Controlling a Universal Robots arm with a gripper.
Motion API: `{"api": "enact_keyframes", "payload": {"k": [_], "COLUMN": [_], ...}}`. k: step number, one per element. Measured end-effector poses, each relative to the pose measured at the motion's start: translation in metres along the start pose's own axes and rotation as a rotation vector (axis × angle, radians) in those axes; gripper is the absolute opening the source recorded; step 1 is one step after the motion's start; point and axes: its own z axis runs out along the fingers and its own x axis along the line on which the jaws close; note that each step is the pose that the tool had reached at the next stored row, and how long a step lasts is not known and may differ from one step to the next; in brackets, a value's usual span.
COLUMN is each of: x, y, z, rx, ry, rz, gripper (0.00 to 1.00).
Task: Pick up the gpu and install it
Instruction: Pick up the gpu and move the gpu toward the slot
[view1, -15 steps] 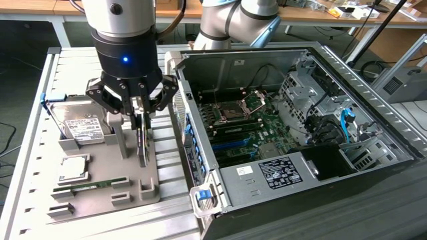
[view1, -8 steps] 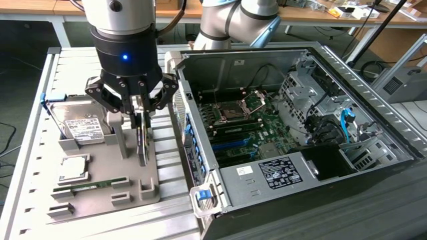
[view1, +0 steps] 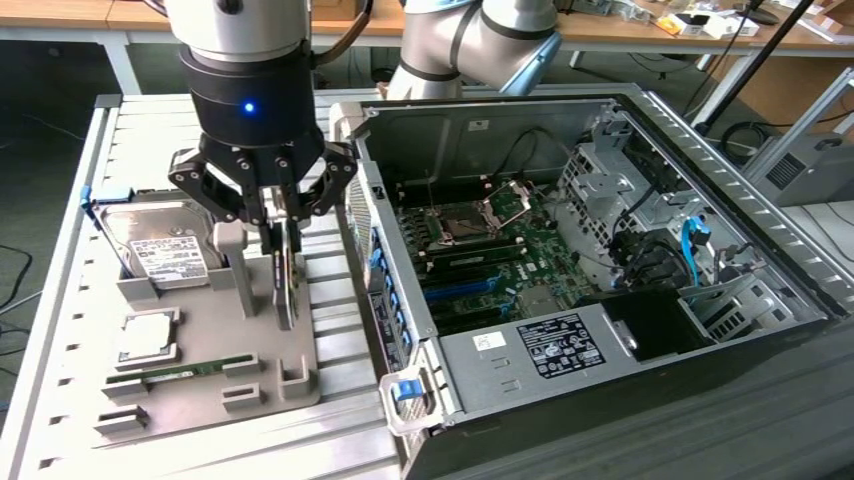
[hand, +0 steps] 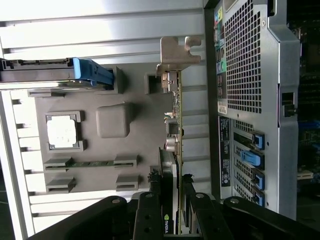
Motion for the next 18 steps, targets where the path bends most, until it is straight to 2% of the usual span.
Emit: {"api": "enact_keyframes", "payload": {"k": [18], "x": [-0.0003], "y": [-0.0007], "z": [-0.0097], "rx": [0.0], "ry": [0.0], "rz": [0.0], "gripper": [0.27]}}
